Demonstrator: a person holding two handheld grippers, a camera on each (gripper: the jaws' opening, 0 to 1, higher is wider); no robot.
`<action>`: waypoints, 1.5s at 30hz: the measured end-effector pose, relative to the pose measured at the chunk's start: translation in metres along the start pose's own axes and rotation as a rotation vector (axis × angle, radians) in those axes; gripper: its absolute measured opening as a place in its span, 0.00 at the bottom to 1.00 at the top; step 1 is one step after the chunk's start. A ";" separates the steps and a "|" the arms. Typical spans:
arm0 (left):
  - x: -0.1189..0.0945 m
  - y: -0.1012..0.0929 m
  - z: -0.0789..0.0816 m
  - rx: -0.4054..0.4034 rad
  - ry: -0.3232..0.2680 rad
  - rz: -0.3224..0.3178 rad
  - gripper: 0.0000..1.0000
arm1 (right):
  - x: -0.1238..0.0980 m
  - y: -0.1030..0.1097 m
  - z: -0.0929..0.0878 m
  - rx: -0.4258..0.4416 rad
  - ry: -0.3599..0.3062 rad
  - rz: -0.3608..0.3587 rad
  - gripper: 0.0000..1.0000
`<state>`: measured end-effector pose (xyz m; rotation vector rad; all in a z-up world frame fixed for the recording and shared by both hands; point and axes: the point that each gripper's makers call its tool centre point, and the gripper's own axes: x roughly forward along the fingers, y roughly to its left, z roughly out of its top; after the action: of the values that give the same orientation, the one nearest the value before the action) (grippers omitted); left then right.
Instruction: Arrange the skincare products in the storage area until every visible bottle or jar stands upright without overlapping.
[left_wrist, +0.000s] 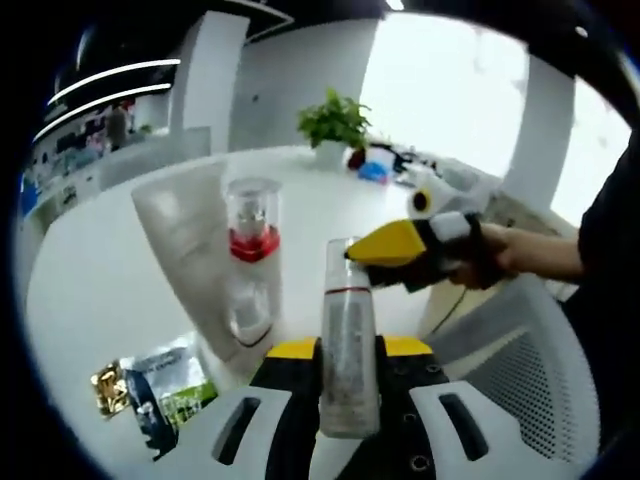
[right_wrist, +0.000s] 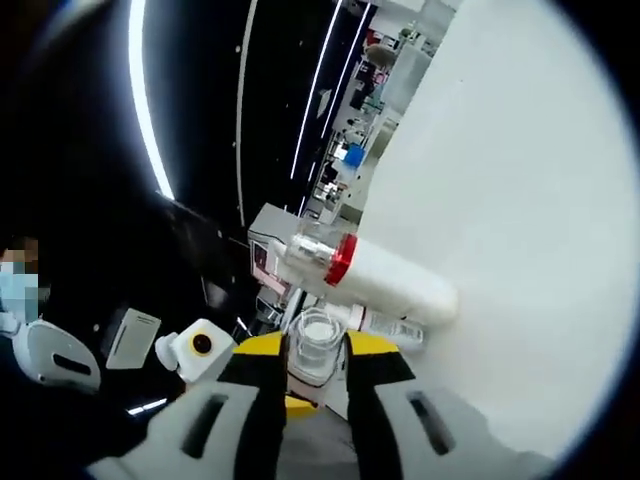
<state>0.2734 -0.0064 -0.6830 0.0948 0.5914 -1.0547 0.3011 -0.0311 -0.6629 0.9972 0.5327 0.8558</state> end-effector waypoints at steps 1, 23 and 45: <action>0.000 0.000 -0.001 -0.002 0.002 -0.001 0.18 | 0.000 0.001 0.000 0.000 0.003 0.000 0.22; 0.010 0.014 -0.025 0.103 0.131 0.043 0.19 | 0.014 0.015 -0.012 -0.446 0.097 -0.158 0.17; 0.010 0.022 -0.026 0.138 0.122 0.092 0.17 | 0.020 0.000 -0.017 -0.927 0.247 -0.290 0.17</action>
<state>0.2847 0.0055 -0.7144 0.3067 0.6182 -1.0048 0.3005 -0.0066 -0.6710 -0.0341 0.4013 0.8335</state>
